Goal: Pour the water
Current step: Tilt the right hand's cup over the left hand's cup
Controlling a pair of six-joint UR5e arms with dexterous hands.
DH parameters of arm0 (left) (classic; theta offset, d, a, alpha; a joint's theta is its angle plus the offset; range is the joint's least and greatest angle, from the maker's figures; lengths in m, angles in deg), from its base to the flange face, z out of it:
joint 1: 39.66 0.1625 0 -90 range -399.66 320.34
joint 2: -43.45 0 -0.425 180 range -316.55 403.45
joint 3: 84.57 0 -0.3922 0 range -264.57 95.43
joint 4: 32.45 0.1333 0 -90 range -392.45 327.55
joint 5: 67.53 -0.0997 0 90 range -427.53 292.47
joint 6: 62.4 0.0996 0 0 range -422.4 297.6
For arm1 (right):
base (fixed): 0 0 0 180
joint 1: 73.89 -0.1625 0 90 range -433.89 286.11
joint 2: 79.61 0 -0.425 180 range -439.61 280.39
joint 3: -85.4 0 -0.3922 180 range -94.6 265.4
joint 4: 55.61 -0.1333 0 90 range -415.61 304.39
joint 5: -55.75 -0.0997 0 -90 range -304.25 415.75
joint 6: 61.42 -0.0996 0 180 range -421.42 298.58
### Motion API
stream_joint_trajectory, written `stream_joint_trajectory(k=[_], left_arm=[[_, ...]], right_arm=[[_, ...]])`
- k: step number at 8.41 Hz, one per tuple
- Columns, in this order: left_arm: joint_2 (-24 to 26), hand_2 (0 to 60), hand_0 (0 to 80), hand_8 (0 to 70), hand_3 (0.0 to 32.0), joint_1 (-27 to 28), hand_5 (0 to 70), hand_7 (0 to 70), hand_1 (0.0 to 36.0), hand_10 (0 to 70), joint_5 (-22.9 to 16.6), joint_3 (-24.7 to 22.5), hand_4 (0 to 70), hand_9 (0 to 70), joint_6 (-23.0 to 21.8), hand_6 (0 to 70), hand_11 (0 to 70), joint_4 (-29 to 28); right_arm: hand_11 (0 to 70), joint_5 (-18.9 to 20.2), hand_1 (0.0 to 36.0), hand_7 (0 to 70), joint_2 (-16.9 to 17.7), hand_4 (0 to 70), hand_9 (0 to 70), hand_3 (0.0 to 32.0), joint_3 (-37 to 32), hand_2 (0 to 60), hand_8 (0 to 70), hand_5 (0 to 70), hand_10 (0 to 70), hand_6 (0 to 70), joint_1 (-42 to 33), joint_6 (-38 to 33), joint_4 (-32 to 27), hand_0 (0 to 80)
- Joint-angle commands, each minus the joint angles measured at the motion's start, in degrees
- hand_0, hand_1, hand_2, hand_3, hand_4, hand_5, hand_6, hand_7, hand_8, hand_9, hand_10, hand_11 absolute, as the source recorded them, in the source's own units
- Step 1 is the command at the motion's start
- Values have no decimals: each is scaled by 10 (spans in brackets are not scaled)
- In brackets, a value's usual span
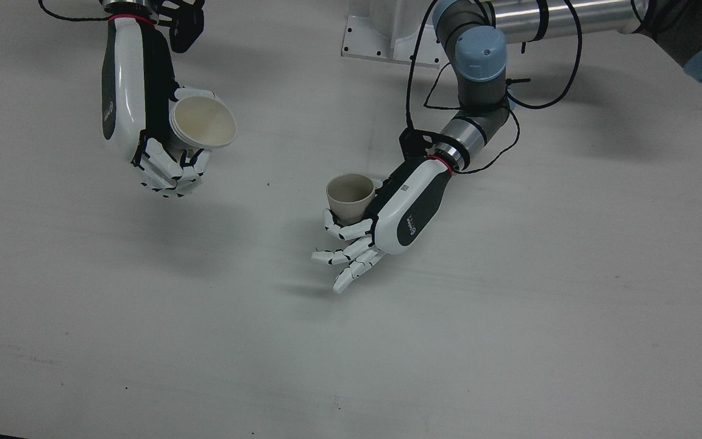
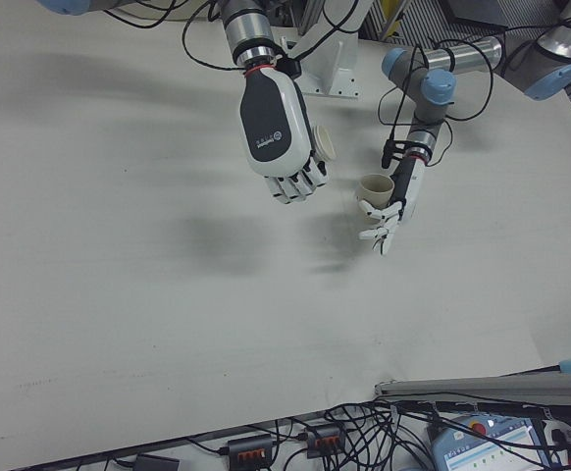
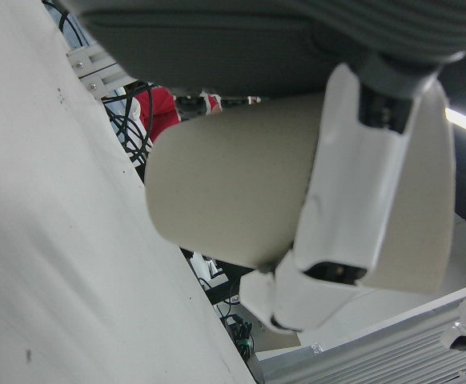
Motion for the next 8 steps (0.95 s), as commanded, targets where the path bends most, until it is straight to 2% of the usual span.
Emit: stream_joint_trajectory(k=[1, 2, 3, 4, 5, 7, 8], left_arm=[[24, 600, 800, 39, 0, 24, 700, 271, 360, 70, 0, 23, 700, 57, -2, 215, 129, -4], [26, 600, 800, 39, 0, 34, 700, 273, 360, 69, 3, 25, 700, 57, -2, 217, 129, -4], [30, 600, 800, 40, 0, 37, 700, 276, 360, 69, 5, 26, 700, 58, -1, 219, 128, -4], [33, 600, 800, 39, 0, 37, 700, 276, 360, 69, 5, 30, 700, 57, -2, 216, 128, -4], [34, 600, 800, 38, 0, 37, 700, 273, 360, 67, 5, 31, 700, 56, -1, 215, 126, -4], [35, 600, 800, 38, 0, 34, 700, 274, 360, 69, 4, 32, 700, 55, -1, 217, 128, -4], [35, 600, 800, 40, 0, 26, 700, 280, 360, 71, 3, 32, 700, 58, -2, 222, 131, -4]], right_arm=[[392, -5, 360, 700, -61, 614, 470, 0, -64, 600, 343, 700, 242, 543, 12, -52, 94, 800], [391, -1, 360, 700, -85, 610, 468, 0, -99, 600, 340, 700, 242, 539, 13, -69, 103, 800], [392, 2, 360, 700, -133, 611, 468, 0, -147, 600, 339, 700, 243, 536, 19, -73, 131, 800], [391, 1, 360, 700, -160, 607, 466, 0, -167, 600, 337, 700, 242, 529, 27, -86, 150, 800], [392, 1, 360, 700, -165, 638, 470, 0, -170, 600, 337, 700, 243, 538, 32, -100, 162, 800], [399, 1, 360, 700, -167, 611, 469, 0, -162, 600, 338, 700, 247, 530, 48, -121, 208, 800], [402, 1, 360, 700, -167, 613, 471, 0, -161, 600, 340, 700, 250, 533, 57, -172, 251, 800]])
